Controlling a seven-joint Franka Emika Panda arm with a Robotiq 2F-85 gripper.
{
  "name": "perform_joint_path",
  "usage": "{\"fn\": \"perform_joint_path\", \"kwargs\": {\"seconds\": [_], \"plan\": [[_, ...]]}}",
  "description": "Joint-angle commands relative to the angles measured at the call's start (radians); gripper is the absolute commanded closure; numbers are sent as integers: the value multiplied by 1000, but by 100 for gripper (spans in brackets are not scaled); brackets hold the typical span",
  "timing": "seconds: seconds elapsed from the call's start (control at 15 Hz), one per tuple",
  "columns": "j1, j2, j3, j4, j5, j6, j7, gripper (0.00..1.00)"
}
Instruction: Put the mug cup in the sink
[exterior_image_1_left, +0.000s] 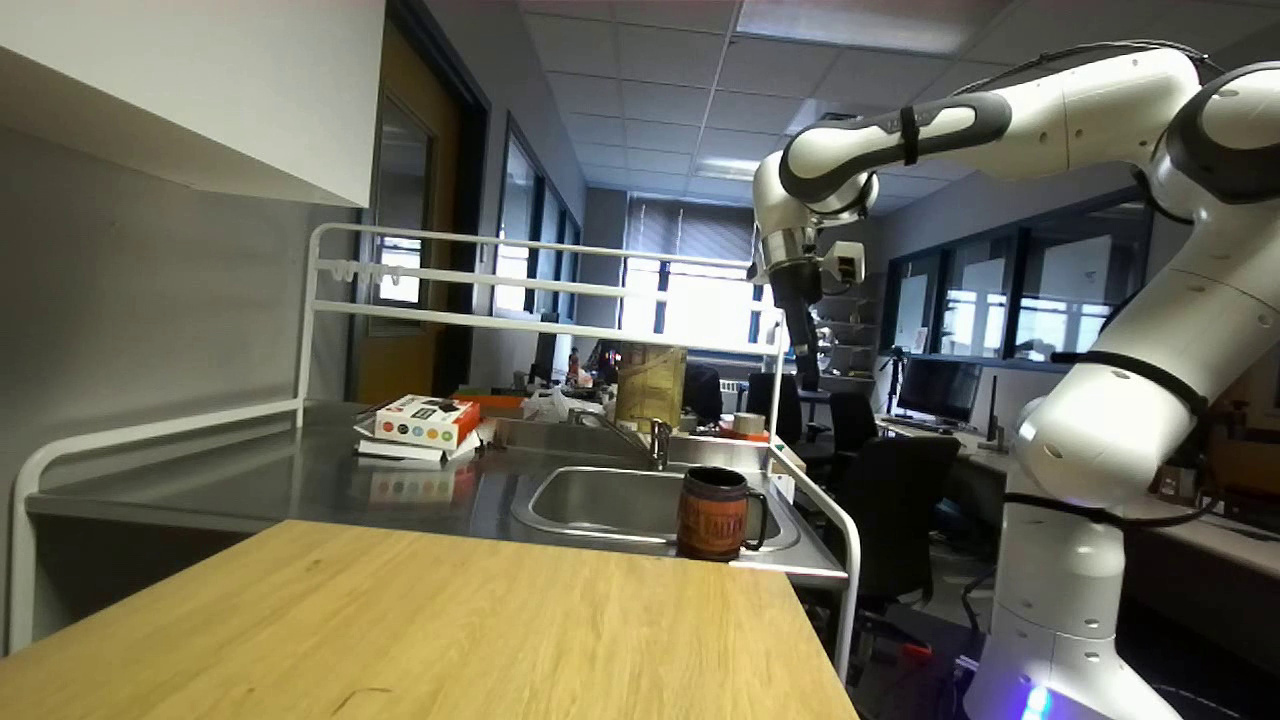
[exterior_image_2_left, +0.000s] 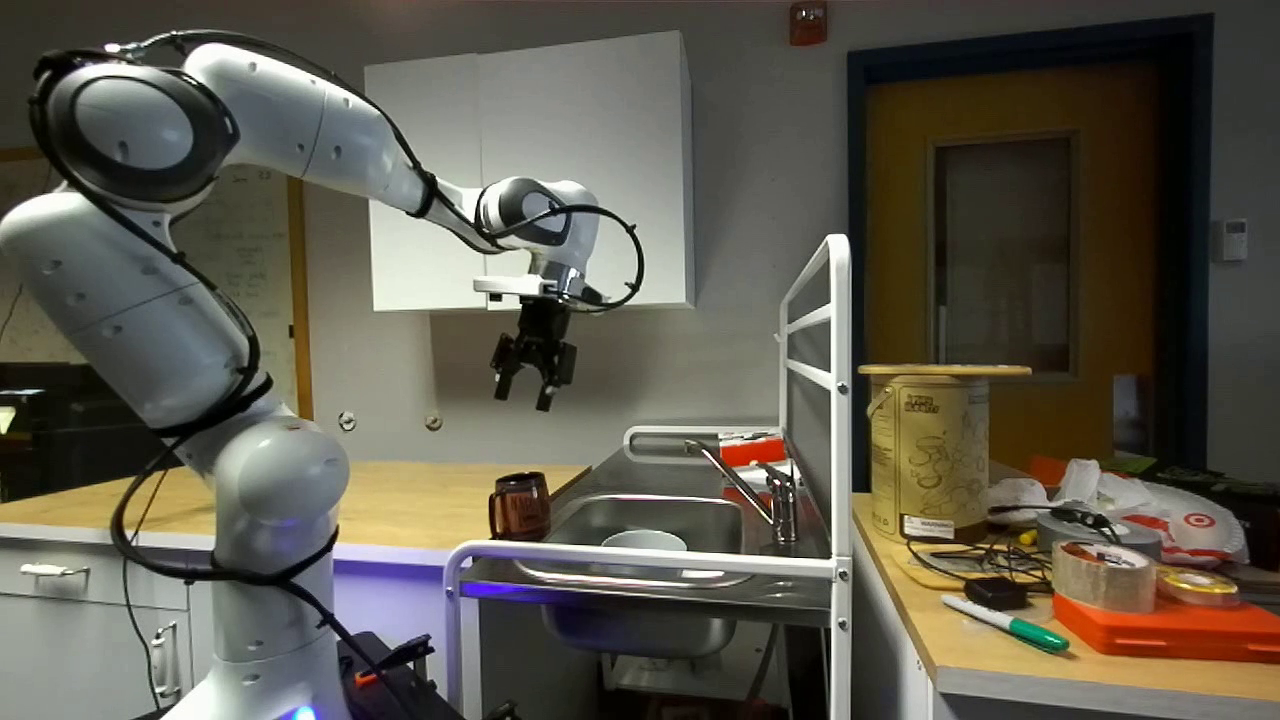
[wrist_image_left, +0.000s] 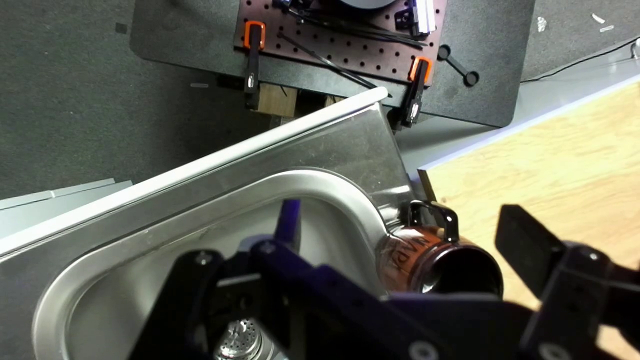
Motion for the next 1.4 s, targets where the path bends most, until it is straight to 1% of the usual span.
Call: {"fn": "perform_joint_path", "kwargs": {"seconds": [0.0,0.27,1.0,1.33], "plan": [[-4,24,12,18,7,5,8,0],[2,65,36,27,12,35,39,0],[35,233,122,71,43,145,130,0],[47,260,152,43,27,204,150,0]]}}
